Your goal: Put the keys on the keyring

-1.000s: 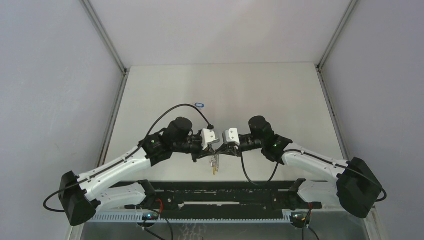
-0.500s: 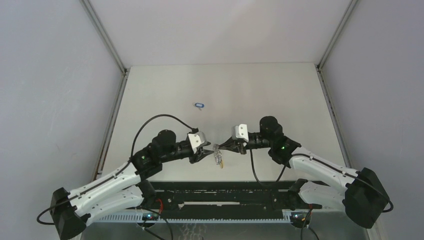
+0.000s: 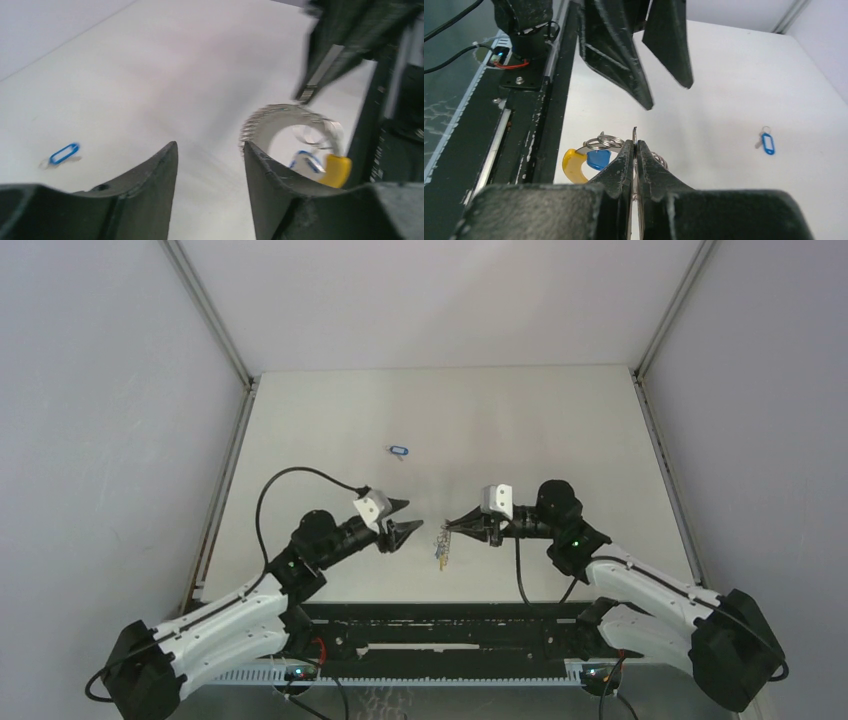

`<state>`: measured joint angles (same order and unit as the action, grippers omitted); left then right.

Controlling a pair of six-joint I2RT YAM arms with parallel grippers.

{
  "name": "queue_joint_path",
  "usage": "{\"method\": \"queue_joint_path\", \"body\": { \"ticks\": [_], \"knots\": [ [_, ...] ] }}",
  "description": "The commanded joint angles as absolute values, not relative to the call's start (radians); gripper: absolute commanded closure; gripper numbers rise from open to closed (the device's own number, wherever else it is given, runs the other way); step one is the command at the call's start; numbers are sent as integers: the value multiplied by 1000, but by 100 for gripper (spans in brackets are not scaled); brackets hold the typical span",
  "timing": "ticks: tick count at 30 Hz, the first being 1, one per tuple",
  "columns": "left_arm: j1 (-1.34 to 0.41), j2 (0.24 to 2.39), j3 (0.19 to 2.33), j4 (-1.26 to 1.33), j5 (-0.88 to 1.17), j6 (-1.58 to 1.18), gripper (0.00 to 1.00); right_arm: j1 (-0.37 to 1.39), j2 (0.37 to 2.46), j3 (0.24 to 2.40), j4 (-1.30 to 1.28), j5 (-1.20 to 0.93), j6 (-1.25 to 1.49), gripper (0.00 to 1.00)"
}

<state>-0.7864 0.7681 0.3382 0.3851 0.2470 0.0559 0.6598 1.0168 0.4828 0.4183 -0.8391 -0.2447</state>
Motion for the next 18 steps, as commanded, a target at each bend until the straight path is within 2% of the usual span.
{"method": "queue_joint_path", "body": {
  "ticks": [1,9,14,18],
  "knots": [
    [-693,820,345,504,89,-62,40,650,934,462,478,-776,-235,100],
    [-540,1081,488,471,-96,-254,36,649,884,410,510,-721,-232,100],
    [-428,1264,614,422,-71,-310,37,639,871,364,579,-699,-226,100],
    [-346,1423,746,382,29,-275,39,621,884,363,587,-708,-215,100]
  ]
}}
